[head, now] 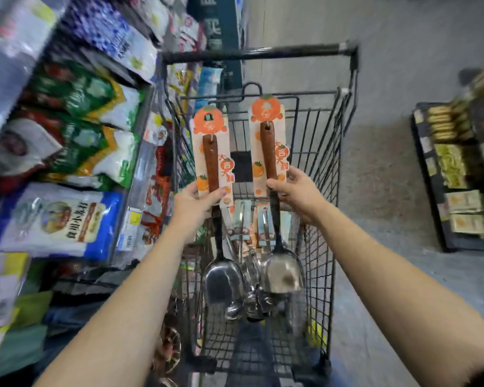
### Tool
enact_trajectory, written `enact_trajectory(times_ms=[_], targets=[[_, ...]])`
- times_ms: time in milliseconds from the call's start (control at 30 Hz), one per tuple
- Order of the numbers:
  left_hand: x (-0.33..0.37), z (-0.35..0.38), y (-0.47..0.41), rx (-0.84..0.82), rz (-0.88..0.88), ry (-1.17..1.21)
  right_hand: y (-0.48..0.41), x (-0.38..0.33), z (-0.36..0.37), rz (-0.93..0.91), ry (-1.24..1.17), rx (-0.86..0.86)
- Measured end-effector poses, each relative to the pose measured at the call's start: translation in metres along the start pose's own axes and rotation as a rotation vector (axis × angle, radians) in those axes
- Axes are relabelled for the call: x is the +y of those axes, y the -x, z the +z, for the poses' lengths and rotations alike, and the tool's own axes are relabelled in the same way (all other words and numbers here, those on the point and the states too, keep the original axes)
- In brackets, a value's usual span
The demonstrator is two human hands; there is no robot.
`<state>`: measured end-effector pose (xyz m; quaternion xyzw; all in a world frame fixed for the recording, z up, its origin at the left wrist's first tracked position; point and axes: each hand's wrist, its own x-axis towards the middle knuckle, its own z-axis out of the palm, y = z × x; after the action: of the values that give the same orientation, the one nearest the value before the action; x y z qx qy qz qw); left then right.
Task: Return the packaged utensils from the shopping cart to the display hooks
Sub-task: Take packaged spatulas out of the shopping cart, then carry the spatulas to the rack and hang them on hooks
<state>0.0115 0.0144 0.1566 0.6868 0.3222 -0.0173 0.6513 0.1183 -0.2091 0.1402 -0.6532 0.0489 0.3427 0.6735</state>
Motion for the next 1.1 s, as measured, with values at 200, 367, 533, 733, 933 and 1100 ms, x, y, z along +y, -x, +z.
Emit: enact_trajectory(times_ms=[200, 367, 533, 733, 933, 1100], targets=[[0.054, -0.013, 0.060, 0.142, 0.136, 0.052, 0.033, -0.067, 0.013, -0.125, 0.046, -0.160], [0.092, -0.022, 0.129, 0.267, 0.227, 0.067, 0.069, -0.107, 0.026, -0.226, 0.068, -0.299], [0.115, -0.038, 0.201, 0.437, 0.308, 0.095, 0.112, -0.129, 0.053, -0.299, 0.117, -0.420], [0.124, -0.066, 0.284, 0.581, 0.367, 0.153, 0.170, -0.150, 0.105, -0.401, 0.175, -0.612], [0.120, -0.100, 0.370, 0.742, 0.390, 0.204, 0.229, -0.157, 0.167, -0.483, 0.220, -0.796], [0.101, -0.128, 0.455, 0.917, 0.394, 0.174, 0.293, -0.141, 0.226, -0.499, 0.227, -0.940]])
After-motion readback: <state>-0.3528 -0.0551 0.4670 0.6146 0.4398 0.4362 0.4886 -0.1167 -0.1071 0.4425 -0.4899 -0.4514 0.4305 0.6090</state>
